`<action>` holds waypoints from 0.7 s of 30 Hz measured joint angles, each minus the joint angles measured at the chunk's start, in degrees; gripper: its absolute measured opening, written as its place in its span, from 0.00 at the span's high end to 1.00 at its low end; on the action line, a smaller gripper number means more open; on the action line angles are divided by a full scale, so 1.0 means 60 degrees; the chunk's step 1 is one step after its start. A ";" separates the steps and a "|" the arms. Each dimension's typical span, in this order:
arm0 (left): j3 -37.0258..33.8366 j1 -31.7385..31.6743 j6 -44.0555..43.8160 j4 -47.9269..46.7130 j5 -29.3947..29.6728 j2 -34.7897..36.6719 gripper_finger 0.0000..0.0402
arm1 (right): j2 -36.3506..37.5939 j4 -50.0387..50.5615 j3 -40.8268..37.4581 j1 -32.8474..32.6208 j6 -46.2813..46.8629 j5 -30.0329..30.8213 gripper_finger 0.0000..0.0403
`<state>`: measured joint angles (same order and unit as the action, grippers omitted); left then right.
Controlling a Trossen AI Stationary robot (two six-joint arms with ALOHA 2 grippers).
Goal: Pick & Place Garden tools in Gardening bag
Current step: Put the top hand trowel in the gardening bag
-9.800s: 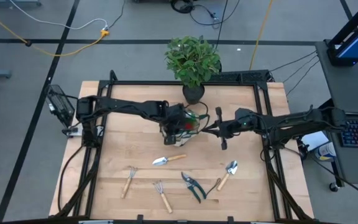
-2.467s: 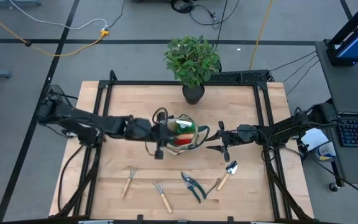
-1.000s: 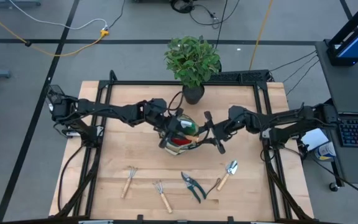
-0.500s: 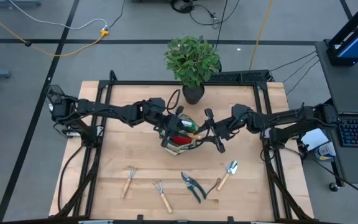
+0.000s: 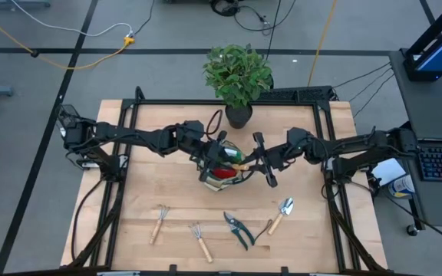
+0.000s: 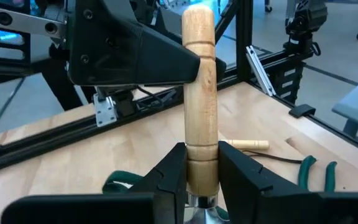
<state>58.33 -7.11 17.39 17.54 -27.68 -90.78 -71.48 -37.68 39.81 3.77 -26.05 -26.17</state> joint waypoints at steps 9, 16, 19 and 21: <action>0.0004 0.0018 -0.0240 -0.0256 0.0273 0.0004 0.70 | -0.0004 0.0145 -0.0007 -0.0014 0.1226 0.0570 0.86; 0.0007 0.0018 -0.0282 -0.0445 0.1331 0.0122 0.64 | 0.0000 0.0135 -0.0011 0.0011 0.2251 0.0971 0.86; 0.0004 0.0015 -0.0436 -0.0711 0.1732 0.0261 0.64 | 0.0015 0.0396 -0.0008 0.0005 0.2686 0.1757 0.86; 0.0011 0.0000 -0.0528 -0.0812 0.1897 0.0398 0.63 | 0.0011 0.0716 -0.0008 -0.0006 0.3166 0.2101 0.86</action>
<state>58.39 -7.11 14.23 12.67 -16.29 -88.39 -71.42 -33.38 39.76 3.74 -7.06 -13.57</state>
